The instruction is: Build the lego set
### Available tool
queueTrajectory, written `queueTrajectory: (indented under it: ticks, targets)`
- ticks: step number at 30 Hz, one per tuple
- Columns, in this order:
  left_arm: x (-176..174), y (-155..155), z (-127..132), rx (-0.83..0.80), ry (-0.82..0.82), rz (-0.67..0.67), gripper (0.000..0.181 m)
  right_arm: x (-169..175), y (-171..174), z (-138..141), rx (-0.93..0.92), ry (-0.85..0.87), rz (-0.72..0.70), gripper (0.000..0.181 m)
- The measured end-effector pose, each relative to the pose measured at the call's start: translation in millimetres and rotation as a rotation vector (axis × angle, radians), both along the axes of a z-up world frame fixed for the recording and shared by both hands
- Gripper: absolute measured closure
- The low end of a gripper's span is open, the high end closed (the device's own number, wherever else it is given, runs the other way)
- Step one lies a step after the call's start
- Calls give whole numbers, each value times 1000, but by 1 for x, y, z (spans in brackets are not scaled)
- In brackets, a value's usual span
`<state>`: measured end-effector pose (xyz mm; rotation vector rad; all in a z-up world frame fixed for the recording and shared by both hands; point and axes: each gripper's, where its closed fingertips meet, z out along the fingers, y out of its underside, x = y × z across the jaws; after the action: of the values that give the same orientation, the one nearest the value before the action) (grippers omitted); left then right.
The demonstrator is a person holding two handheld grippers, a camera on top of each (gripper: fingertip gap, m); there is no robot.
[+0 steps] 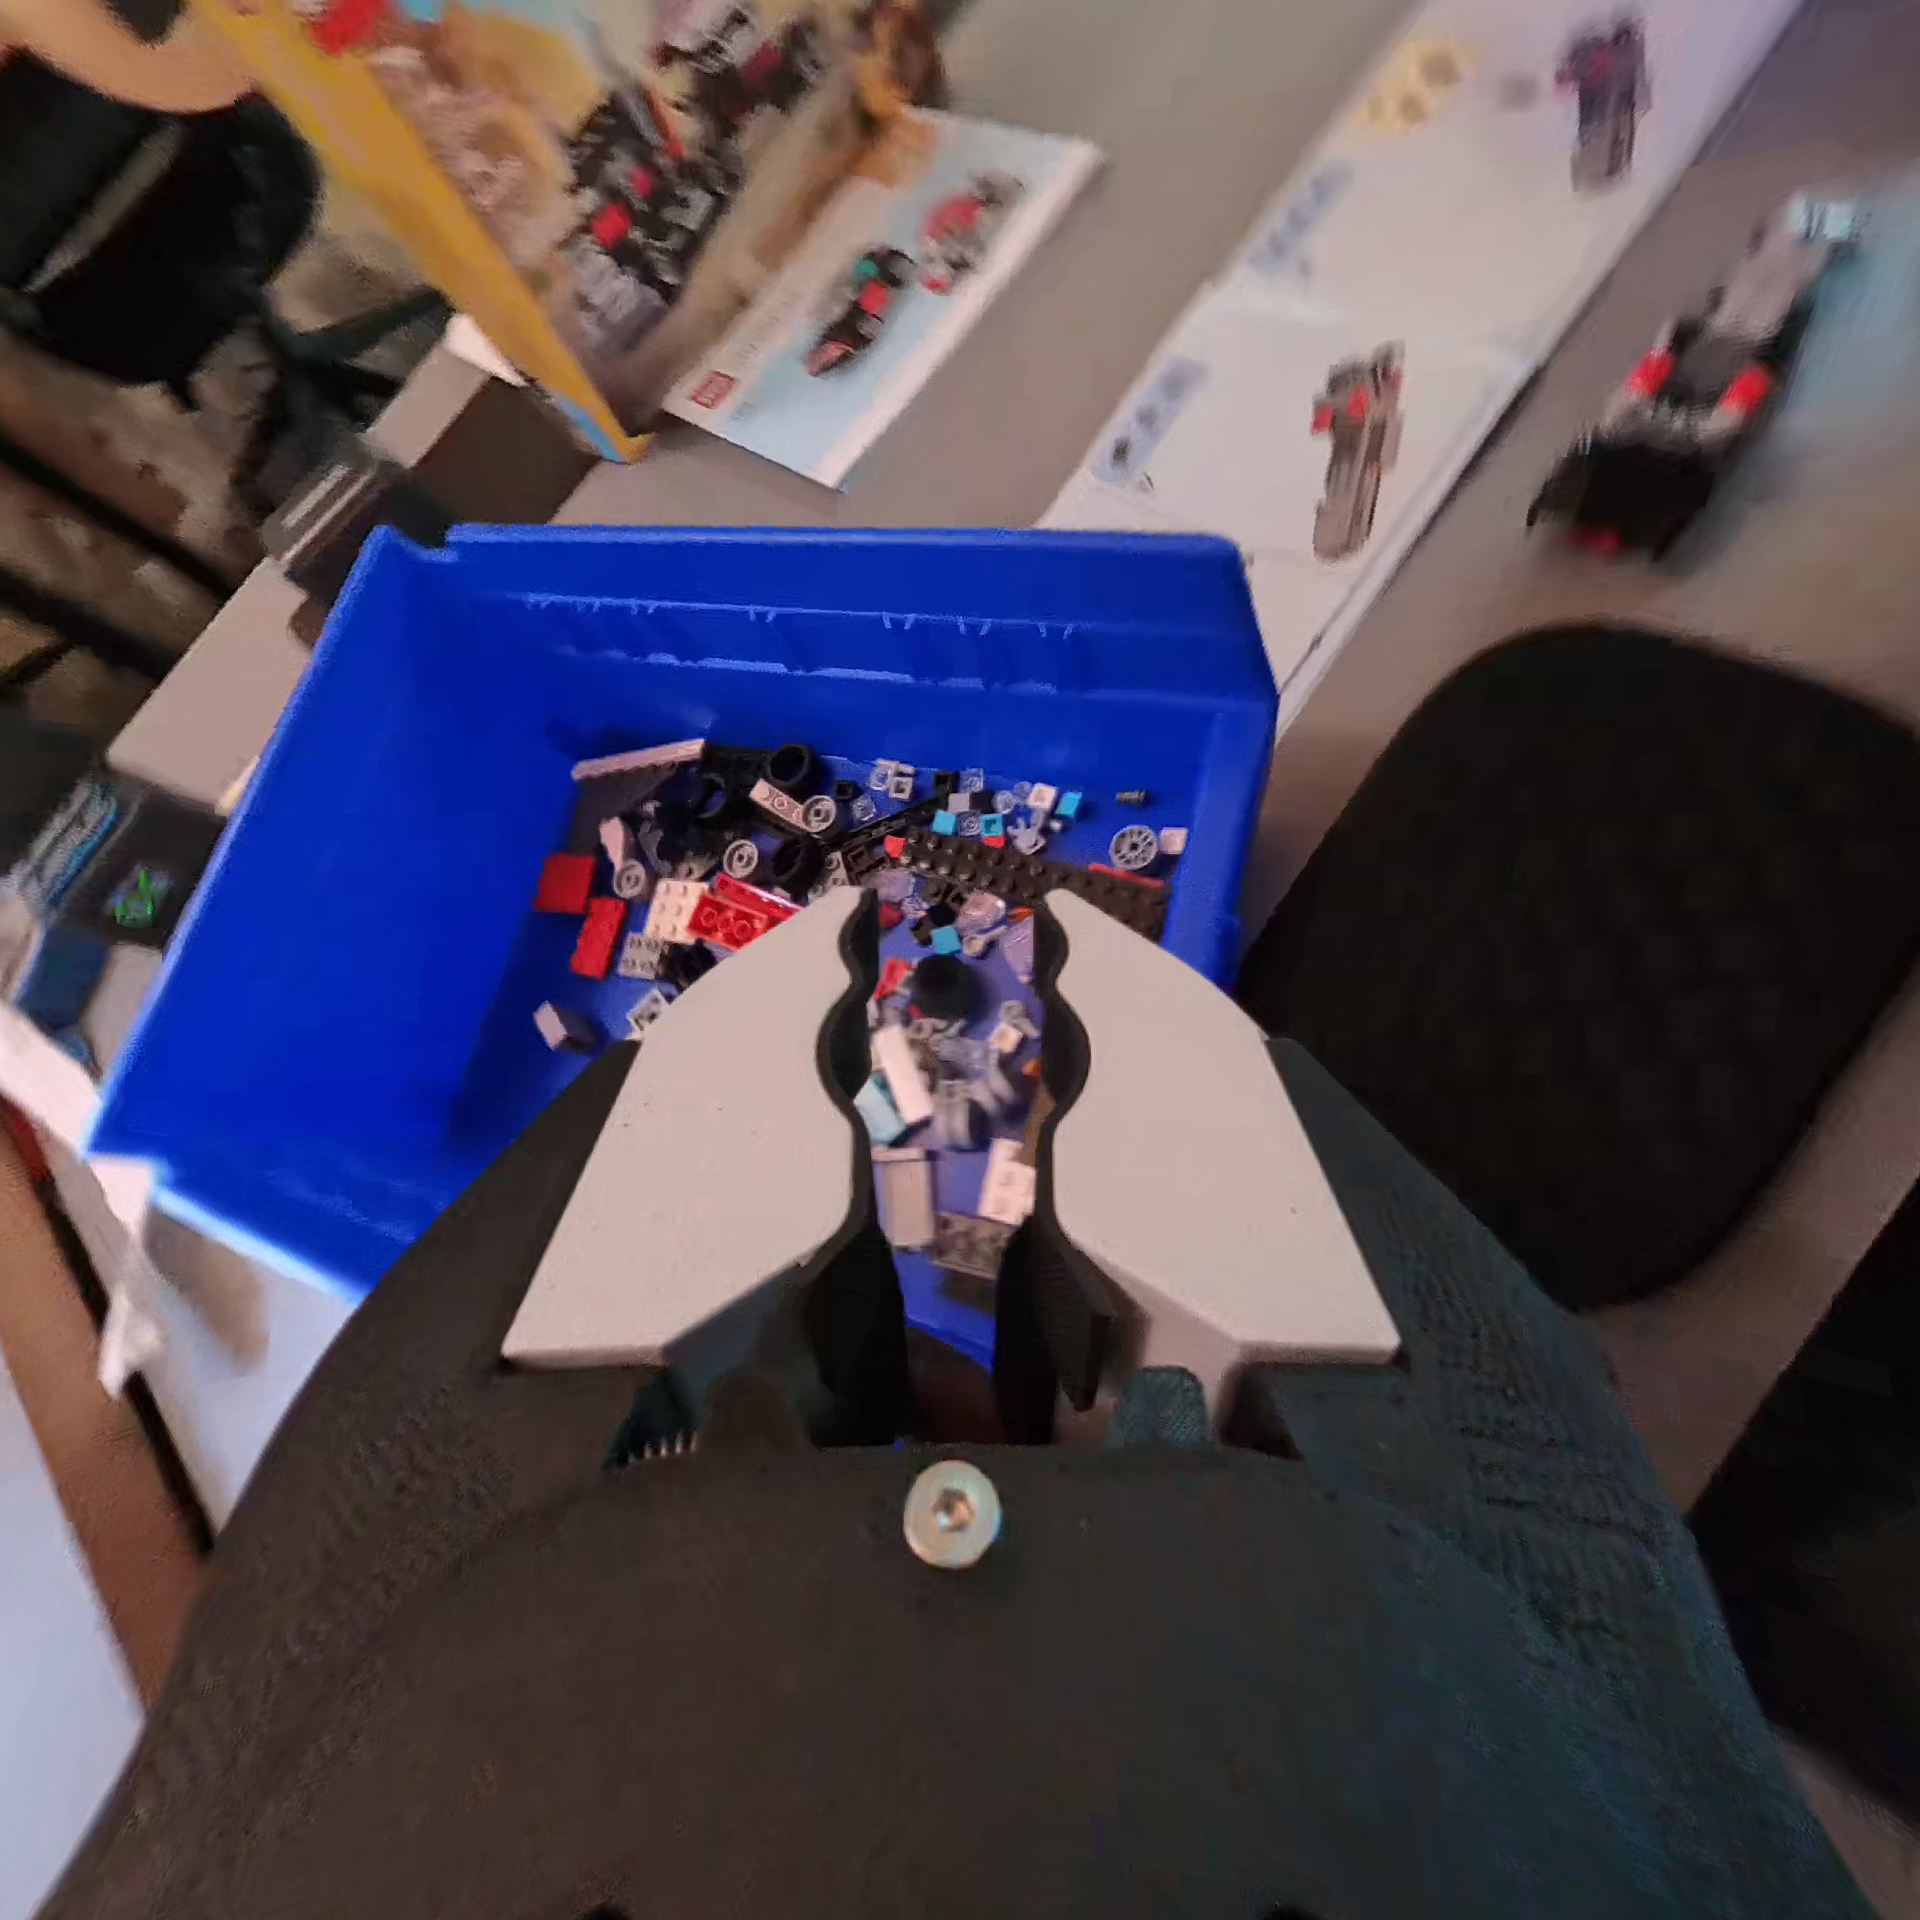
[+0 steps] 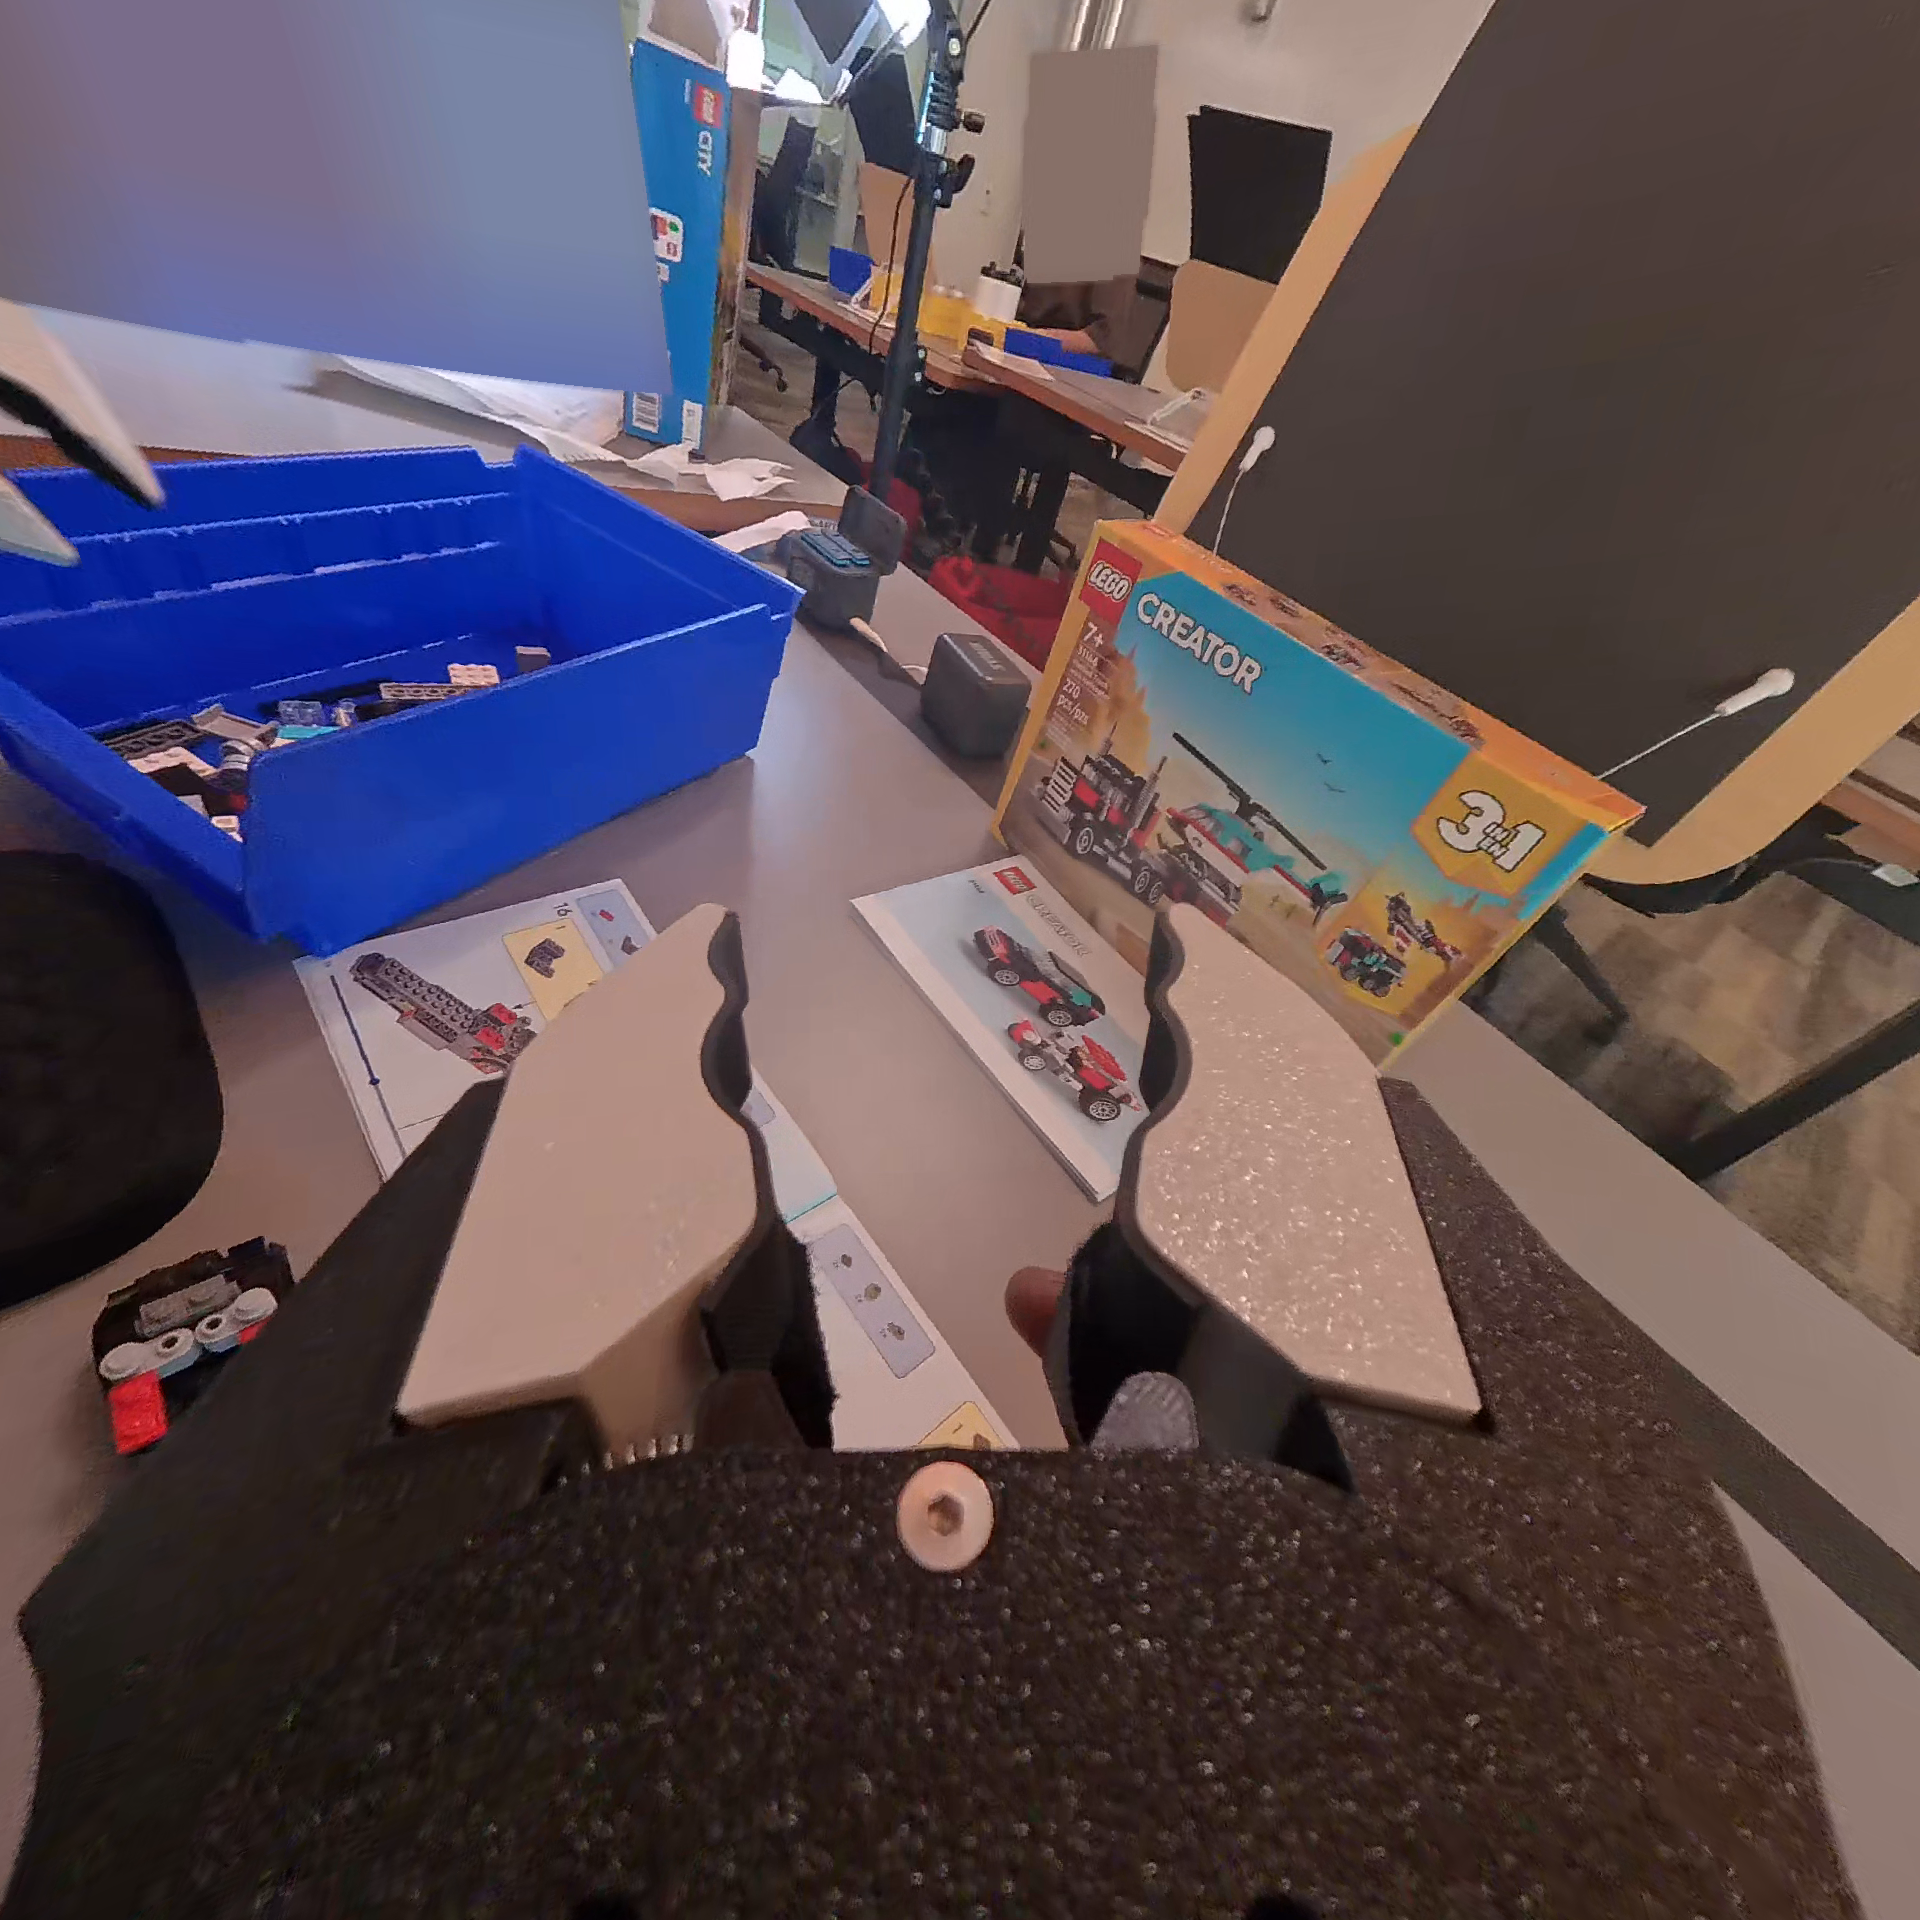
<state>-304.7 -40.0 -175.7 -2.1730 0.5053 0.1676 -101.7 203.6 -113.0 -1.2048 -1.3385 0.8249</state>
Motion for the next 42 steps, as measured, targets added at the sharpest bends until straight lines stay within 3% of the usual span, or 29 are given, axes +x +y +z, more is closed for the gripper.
queueTrajectory:
  ticks: [5,9,11,16,24,42]
  targets:
    - [-10,28,-38,-317,81,-319,155,3,-2,0,-13,18,22,110]
    - [-42,47,-67,-492,173,-313,161,10,2,1,2,23,7,113]
    - [-49,53,-74,-533,129,-293,163,12,4,0,-7,30,11,115]
    - [-48,66,-88,-542,114,-298,165,14,9,-10,-27,13,7,116]
    - [-24,59,-112,-581,92,-460,172,14,10,-11,-25,11,9,117]
    - [-30,62,-122,-628,42,-334,173,15,8,-16,27,-31,1,118]
